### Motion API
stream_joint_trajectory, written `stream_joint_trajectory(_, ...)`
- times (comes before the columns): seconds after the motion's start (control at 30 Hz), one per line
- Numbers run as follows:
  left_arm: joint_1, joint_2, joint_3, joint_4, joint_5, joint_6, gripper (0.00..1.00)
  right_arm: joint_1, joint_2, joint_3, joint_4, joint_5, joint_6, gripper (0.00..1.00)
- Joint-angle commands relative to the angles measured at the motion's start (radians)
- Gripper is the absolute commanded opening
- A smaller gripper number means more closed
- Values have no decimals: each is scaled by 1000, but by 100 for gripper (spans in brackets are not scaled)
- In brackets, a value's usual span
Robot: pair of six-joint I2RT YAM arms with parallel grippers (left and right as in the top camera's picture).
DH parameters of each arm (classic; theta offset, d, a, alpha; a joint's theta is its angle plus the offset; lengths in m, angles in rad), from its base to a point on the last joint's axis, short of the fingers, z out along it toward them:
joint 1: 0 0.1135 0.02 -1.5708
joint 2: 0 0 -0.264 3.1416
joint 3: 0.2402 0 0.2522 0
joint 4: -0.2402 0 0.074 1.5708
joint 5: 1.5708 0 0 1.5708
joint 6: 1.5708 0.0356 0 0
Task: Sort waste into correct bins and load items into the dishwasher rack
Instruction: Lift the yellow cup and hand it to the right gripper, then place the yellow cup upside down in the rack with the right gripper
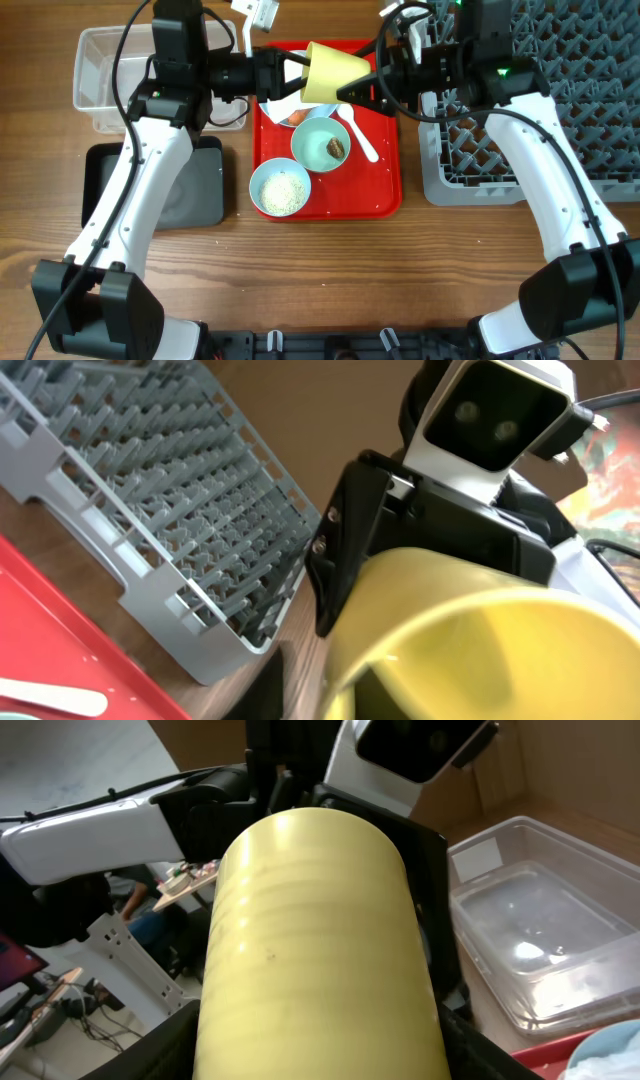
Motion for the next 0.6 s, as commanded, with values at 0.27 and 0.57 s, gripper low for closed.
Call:
stream_joint_trajectory(0.27,34,10,10,-26,-29,5,61,-130,5,1,-47,132,32,42)
stream_joint_trajectory(0.57,77,10,10,-387,-621,8,71,-315,1,48,-461,896,278,44)
